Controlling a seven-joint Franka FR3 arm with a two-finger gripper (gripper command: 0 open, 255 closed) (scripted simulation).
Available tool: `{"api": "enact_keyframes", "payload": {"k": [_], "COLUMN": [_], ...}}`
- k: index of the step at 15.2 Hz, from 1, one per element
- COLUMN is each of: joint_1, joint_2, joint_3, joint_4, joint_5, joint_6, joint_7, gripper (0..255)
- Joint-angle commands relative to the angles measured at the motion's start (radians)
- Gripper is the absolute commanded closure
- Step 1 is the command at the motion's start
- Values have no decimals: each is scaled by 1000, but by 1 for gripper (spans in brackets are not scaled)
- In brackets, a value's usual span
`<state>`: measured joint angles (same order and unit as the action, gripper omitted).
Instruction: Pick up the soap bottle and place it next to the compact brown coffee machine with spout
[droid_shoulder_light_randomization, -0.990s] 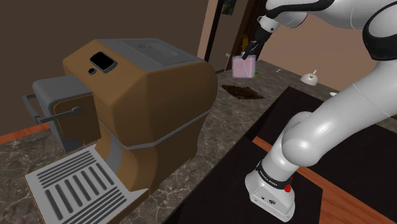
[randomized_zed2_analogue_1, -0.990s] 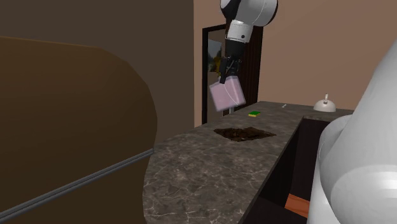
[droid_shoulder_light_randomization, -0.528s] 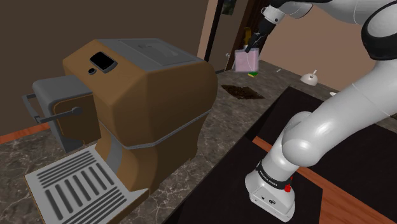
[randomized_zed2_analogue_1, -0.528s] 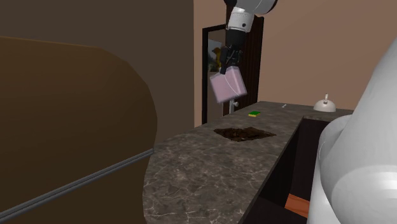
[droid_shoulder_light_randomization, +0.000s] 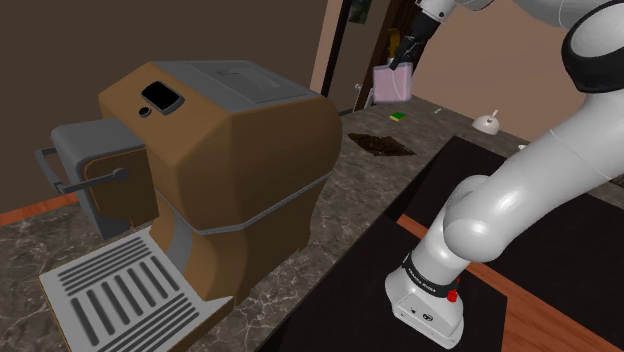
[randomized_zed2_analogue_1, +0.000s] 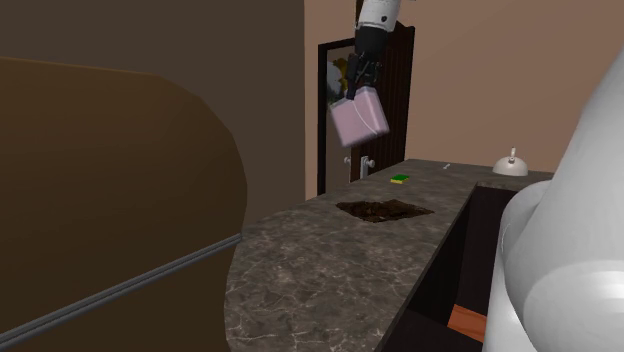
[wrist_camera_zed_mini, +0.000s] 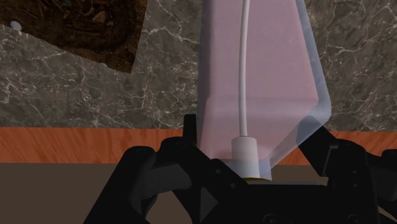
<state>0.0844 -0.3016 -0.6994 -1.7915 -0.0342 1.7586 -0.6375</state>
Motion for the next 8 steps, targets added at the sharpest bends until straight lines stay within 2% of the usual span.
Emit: {"api": "enact_keyframes", "payload": {"k": [1,8], "joint_1": [3,13], "joint_2": [10,54], "joint_3": [-3,-17], "joint_4": [35,169], "joint_5": [6,33], "joint_6": [-27,-126], "joint_7": [-2,-11], "gripper": [255,255]}}
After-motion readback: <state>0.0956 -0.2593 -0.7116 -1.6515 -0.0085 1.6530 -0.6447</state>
